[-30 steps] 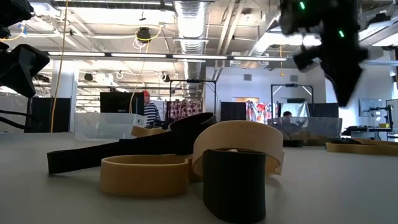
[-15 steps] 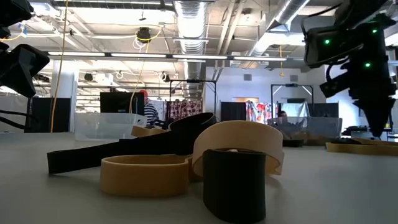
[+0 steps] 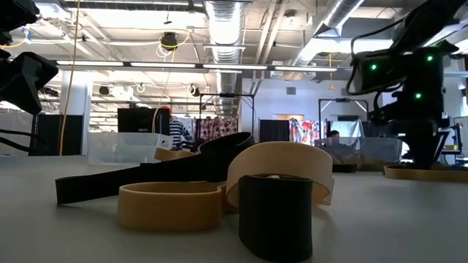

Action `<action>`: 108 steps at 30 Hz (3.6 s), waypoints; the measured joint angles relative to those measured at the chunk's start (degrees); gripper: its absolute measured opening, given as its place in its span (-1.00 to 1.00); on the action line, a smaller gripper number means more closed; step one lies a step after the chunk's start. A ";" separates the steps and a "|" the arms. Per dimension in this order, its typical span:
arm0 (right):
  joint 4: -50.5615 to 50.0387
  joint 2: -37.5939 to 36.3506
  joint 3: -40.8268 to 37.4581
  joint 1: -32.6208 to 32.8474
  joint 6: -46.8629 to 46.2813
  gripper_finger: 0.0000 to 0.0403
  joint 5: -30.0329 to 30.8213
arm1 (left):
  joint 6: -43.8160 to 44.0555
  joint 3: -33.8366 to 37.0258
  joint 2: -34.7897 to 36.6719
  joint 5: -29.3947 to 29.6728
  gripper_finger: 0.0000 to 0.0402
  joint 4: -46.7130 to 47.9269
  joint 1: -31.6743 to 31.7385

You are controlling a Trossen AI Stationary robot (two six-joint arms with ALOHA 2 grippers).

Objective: Sort rubber bands into baskets
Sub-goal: Put the white rubber band into the black transparent bin

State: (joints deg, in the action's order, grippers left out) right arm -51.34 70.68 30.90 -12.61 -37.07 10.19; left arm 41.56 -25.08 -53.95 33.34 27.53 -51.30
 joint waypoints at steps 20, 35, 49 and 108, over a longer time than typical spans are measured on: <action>-2.62 -1.41 6.12 4.46 1.67 -0.86 -0.67 | 0.01 0.00 0.00 0.00 0.02 0.00 -0.01; -9.90 -2.21 24.60 7.98 6.77 -0.89 9.51 | 0.02 0.00 0.00 0.00 0.02 0.02 -0.01; -7.83 -2.21 31.44 -6.58 16.51 -0.88 27.25 | 0.02 0.00 0.00 0.00 0.02 0.00 0.00; 3.86 15.59 28.69 -30.75 39.04 -0.54 4.71 | 0.02 0.00 0.00 0.00 0.02 0.00 0.00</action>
State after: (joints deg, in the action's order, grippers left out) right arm -47.48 86.27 59.59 -43.36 1.98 14.90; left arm 41.58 -25.08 -53.95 33.34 27.53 -51.29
